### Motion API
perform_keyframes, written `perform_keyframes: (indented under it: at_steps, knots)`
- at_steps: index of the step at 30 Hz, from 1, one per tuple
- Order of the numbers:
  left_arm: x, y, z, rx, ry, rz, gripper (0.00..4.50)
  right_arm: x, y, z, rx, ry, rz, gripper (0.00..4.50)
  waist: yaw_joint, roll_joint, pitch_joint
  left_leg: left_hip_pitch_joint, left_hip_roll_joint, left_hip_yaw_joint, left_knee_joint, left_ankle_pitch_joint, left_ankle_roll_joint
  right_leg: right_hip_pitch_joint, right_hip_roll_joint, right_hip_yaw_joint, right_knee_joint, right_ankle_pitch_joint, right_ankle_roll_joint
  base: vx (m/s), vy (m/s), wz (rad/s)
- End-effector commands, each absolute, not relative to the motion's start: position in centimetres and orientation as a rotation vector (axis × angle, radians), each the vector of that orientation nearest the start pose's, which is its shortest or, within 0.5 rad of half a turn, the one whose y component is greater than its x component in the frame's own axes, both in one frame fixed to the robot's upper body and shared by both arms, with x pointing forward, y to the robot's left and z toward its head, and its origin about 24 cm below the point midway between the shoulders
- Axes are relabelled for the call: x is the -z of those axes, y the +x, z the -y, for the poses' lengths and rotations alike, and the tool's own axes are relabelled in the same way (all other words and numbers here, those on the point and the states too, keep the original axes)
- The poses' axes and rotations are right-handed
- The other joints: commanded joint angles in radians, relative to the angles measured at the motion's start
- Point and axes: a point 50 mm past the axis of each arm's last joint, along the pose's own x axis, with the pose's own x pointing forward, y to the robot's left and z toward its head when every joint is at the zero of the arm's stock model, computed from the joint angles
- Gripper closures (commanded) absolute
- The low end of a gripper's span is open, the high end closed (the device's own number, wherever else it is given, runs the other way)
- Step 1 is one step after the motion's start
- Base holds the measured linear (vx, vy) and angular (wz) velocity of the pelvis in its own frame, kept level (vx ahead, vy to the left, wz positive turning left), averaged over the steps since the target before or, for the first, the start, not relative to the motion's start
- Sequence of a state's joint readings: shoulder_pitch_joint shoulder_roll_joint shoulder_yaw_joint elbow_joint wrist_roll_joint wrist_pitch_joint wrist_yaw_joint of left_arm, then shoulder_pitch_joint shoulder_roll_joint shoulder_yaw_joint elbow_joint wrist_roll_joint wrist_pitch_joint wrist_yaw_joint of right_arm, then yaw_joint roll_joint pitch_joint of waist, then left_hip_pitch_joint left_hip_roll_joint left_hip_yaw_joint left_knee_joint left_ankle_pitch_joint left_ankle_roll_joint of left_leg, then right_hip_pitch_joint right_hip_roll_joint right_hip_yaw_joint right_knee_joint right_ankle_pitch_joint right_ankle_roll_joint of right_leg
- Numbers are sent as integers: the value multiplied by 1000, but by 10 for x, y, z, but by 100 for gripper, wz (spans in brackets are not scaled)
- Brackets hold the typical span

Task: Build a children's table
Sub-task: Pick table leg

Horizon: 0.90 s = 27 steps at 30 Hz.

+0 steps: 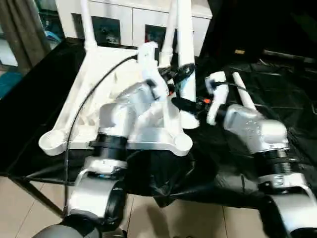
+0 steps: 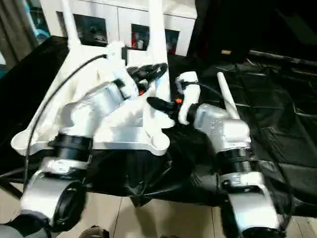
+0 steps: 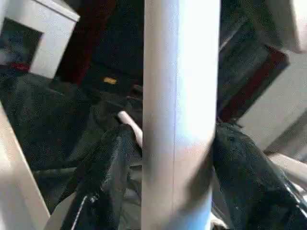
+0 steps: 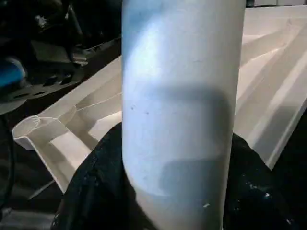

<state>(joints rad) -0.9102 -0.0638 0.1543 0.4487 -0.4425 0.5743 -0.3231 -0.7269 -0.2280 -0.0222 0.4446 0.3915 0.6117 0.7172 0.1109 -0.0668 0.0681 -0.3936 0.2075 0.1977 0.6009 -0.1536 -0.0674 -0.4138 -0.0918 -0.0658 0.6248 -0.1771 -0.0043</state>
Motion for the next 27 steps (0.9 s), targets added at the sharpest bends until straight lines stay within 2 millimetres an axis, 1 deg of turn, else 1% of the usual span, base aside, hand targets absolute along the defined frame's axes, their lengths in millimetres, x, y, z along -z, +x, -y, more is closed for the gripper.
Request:
perform_keyframes:
  at_steps: [1,2,6,7,9,10,11,14,16,17,18,20,22,24,25,26,27]
  knots:
    - [-173,375,-44,660,-463,-154,168,-127,357,119,-840,203,-242,257,0,1,-87,22,18,-11,-63,-128,11,60,-46,38,-66,-85,-182,0,0,0]
    - [-172,374,-44,660,-463,-155,168,-127,357,119,-840,203,-242,257,-1,0,-87,21,18,-11,-62,-127,11,60,-45,38,-65,-78,-185,0,0,0]
    - [-165,373,-41,637,-453,-192,168,-128,357,115,-838,203,-233,257,-2,4,-86,24,20,-11,-63,-144,15,60,-45,38,-65,-69,-200,0,0,0]
    - [-164,374,-41,621,-457,-192,186,-128,357,114,-833,202,-229,257,-2,3,-86,25,20,-11,-63,-150,13,60,-45,38,-66,-72,-200,0,0,0]
    - [-165,375,-42,602,-456,-191,186,-129,356,113,-838,199,-222,257,-2,3,-86,25,20,-11,-64,-155,11,60,-45,38,-67,-80,-198,0,0,0]
    - [-164,375,-43,596,-452,-191,186,-129,356,113,-838,198,-220,257,-1,4,-85,26,20,-11,-64,-160,10,59,-45,38,-68,-90,-196,0,0,0]
    - [-163,376,-44,590,-446,-192,215,-129,356,113,-840,196,-218,257,-1,4,-85,26,20,-11,-64,-161,9,59,-45,38,-69,-91,-195,0,0,0]
    - [-164,377,-46,583,-445,-181,225,-130,356,112,-834,182,-211,257,-1,2,-86,25,19,-11,-64,-157,7,60,-45,38,-68,-87,-189,0,0,0]
    - [-166,377,-47,591,-452,-165,249,-130,356,113,-837,174,-203,257,-1,2,-87,24,19,-12,-64,-151,7,61,-46,38,-67,-80,-190,0,0,0]
    - [-168,377,-47,599,-450,-153,254,-131,356,112,-843,167,-192,257,0,2,-86,24,19,-12,-64,-151,8,60,-47,38,-67,-80,-191,0,0,0]
    - [-171,377,-49,624,-446,-125,255,-134,354,112,-890,203,-172,222,-1,1,-86,24,19,-11,-64,-154,10,61,-46,38,-67,-81,-192,0,0,0]
    - [-173,377,-50,647,-440,-110,259,-136,353,113,-917,238,-177,187,-1,2,-86,25,19,-11,-64,-156,14,60,-45,38,-67,-82,-193,0,0,0]
    - [-176,376,-53,708,-419,-87,260,-138,351,116,-956,264,-189,187,-1,0,-85,23,19,-12,-65,-157,25,63,-45,38,-66,-82,-193,0,0,0]
    - [-180,372,-56,834,-396,-75,261,-139,346,125,-1021,214,-220,152,1,3,-86,27,19,-12,-64,-143,27,62,-44,38,-65,-72,-193,0,0,0]
    - [-180,372,-56,834,-396,-75,262,-139,346,125,-1021,214,-220,145,1,2,-86,26,19,-11,-63,-139,29,62,-44,38,-64,-65,-196,0,0,0]
    - [-181,371,-56,870,-387,-78,262,-139,345,128,-1035,201,-233,142,0,3,-85,25,20,-10,-63,-139,27,62,-44,39,-63,-57,-200,0,0,0]
    - [-182,368,-57,933,-368,-84,262,-138,343,135,-1072,200,-261,142,0,4,-86,27,19,-11,-63,-142,28,62,-44,38,-62,-60,-206,0,0,0]
